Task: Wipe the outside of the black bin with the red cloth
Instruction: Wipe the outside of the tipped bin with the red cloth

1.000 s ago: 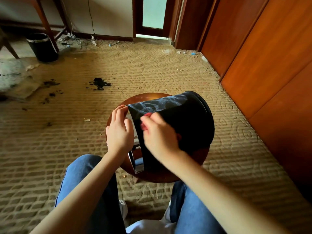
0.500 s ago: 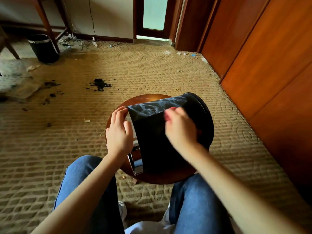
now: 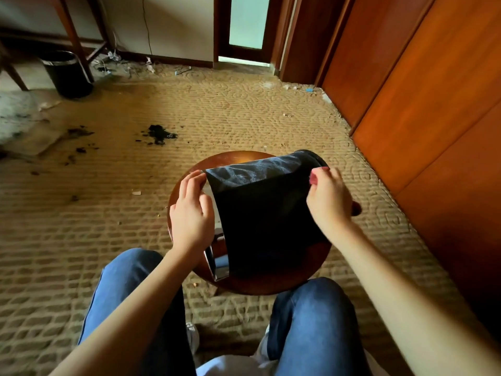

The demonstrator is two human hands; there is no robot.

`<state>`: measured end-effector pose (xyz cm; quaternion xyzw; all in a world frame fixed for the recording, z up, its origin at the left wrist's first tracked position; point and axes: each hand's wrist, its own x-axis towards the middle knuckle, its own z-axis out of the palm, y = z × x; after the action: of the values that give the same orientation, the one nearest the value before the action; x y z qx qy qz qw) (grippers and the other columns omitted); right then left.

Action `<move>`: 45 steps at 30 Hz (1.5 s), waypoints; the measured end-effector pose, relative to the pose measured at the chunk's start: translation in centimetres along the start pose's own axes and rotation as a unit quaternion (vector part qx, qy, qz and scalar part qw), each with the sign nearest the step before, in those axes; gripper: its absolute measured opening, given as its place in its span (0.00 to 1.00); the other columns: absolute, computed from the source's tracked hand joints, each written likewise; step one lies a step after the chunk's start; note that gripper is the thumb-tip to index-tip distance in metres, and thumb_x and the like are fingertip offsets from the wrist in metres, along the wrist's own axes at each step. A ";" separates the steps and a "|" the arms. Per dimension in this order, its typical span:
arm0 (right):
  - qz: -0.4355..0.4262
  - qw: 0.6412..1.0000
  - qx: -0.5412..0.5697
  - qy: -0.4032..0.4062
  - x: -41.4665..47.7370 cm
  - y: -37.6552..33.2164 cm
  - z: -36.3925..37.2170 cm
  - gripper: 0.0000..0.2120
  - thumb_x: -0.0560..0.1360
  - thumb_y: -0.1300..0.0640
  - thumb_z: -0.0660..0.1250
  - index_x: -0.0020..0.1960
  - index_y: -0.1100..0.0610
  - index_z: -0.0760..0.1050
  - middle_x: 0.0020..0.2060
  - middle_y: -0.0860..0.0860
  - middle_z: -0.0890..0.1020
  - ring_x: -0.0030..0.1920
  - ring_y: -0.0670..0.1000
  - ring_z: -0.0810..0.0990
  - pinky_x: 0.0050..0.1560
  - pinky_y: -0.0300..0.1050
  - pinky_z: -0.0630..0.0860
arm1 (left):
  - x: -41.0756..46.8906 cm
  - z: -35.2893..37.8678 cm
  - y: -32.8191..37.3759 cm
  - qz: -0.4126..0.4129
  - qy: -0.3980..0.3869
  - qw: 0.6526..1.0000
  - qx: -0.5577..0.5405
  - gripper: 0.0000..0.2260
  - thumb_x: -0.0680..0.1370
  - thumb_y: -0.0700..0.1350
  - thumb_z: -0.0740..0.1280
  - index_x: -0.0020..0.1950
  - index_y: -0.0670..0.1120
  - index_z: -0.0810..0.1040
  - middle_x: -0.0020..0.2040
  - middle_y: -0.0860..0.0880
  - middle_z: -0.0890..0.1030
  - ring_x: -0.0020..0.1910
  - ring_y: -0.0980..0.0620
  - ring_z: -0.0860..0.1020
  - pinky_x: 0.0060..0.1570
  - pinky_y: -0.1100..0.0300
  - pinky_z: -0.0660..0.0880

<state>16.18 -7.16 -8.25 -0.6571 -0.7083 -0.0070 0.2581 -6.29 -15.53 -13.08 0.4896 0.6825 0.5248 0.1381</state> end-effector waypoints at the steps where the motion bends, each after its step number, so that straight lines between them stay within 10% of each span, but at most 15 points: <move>1: -0.012 1.000 0.002 0.002 -1.0 -1.6 0.5 0.11 0.75 0.64 0.61 0.55 0.56 0.76 0.54 0.57 0.74 0.50 0.62 0.77 0.43 0.50 0.71 | 0.0 0.0 0.0 -0.004 0.003 1.000 0.000 0.24 0.74 0.50 0.49 0.67 0.47 0.71 0.69 0.52 0.71 0.64 0.54 0.72 0.63 0.42 0.70; 10: -0.327 0.943 0.065 0.009 -7.9 -7.6 1.3 0.17 0.71 0.61 0.57 0.55 0.59 0.81 0.37 0.56 0.78 0.32 0.57 0.77 0.30 0.47 0.74 | -1.1 -0.3 0.2 0.019 -0.009 0.998 0.051 0.24 0.73 0.48 0.50 0.68 0.48 0.70 0.70 0.54 0.69 0.66 0.56 0.69 0.58 0.51 0.66; 19: -0.055 0.998 -0.014 0.017 -0.6 1.9 -0.5 0.11 0.76 0.62 0.64 0.57 0.55 0.78 0.52 0.56 0.76 0.46 0.61 0.79 0.41 0.52 0.74 | -2.5 -0.6 0.6 0.043 -0.022 0.995 0.090 0.24 0.74 0.49 0.50 0.68 0.47 0.70 0.69 0.52 0.69 0.65 0.55 0.68 0.58 0.54 0.61; 24: -0.102 0.994 0.037 0.021 -5.8 2.0 -0.5 0.19 0.69 0.71 0.69 0.59 0.61 0.78 0.49 0.57 0.79 0.45 0.60 0.81 0.39 0.51 0.79 | 0.2 -0.2 1.2 -0.085 -0.029 0.993 0.079 0.20 0.80 0.45 0.52 0.72 0.47 0.66 0.74 0.51 0.65 0.71 0.52 0.65 0.66 0.48 0.61; 34: -0.058 0.988 -0.093 -0.108 4.7 -0.6 -0.6 0.12 0.76 0.66 0.58 0.54 0.57 0.77 0.55 0.55 0.73 0.51 0.60 0.75 0.45 0.48 0.69 | -0.9 -0.5 1.5 -0.084 -0.039 0.992 0.086 0.21 0.80 0.47 0.50 0.73 0.50 0.64 0.74 0.55 0.64 0.70 0.54 0.65 0.64 0.49 0.60; 45: -0.107 0.992 -0.047 -0.044 1.0 0.2 -1.2 0.15 0.73 0.69 0.61 0.55 0.57 0.79 0.52 0.56 0.77 0.48 0.61 0.77 0.43 0.50 0.73 | 1.1 -0.6 1.8 -0.131 -0.064 0.986 0.080 0.19 0.82 0.46 0.50 0.74 0.50 0.63 0.75 0.54 0.63 0.71 0.53 0.63 0.69 0.43 0.56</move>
<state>16.80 -6.65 -6.88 -0.5885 -0.7841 -0.0395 0.1931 -6.34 -15.04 -10.96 0.4380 0.7704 0.4133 0.2092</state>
